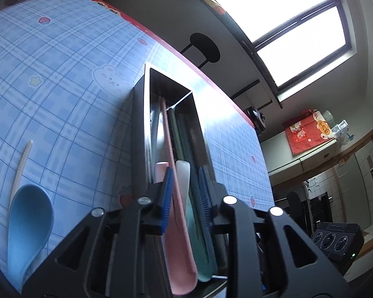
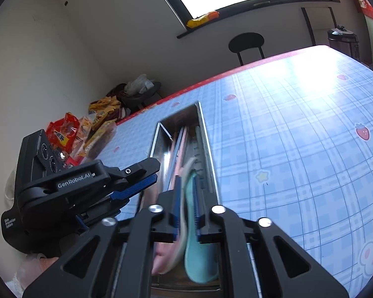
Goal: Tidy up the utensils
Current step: 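Open both grippers to drop the chopsticks into the tray, then grasp the blue spoon by its handle with the left gripper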
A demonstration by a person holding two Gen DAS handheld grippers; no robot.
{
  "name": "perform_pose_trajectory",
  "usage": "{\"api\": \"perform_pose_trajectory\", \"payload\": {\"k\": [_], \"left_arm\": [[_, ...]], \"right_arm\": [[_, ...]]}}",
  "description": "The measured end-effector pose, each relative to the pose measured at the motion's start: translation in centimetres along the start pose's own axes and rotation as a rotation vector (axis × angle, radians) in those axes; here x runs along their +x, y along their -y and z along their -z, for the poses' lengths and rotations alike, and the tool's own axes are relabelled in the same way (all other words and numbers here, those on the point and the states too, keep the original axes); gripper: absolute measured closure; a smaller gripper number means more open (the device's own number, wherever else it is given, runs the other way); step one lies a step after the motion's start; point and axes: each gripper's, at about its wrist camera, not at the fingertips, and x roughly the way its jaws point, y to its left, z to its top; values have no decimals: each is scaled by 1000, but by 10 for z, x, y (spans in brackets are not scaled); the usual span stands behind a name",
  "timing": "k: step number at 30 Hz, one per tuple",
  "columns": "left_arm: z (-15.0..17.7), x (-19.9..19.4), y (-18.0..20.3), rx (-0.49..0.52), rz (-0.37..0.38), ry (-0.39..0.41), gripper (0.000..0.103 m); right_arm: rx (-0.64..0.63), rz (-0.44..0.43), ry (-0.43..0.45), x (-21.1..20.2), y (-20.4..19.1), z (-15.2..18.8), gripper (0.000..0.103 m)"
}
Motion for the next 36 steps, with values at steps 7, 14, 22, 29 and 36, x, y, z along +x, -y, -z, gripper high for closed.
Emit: {"api": "perform_pose_trajectory", "payload": {"k": [7, 14, 22, 29, 36], "left_arm": [[-23, -62, 30, 183, 6, 139, 21], [-25, -139, 33, 421, -110, 263, 20], [-4, -194, -27, 516, -179, 202, 20], [25, -189, -58, 624, -208, 92, 27], [54, -146, -76, 665, -154, -114, 63]], "right_arm": [[-23, 19, 127, -21, -8, -3, 23], [-80, 26, 163, -30, -17, -2, 22], [-155, -1, 149, -45, -52, 13, 24], [-254, 19, 77, -51, -96, 49, 30], [-220, -27, -64, -37, -113, 81, 71]]}}
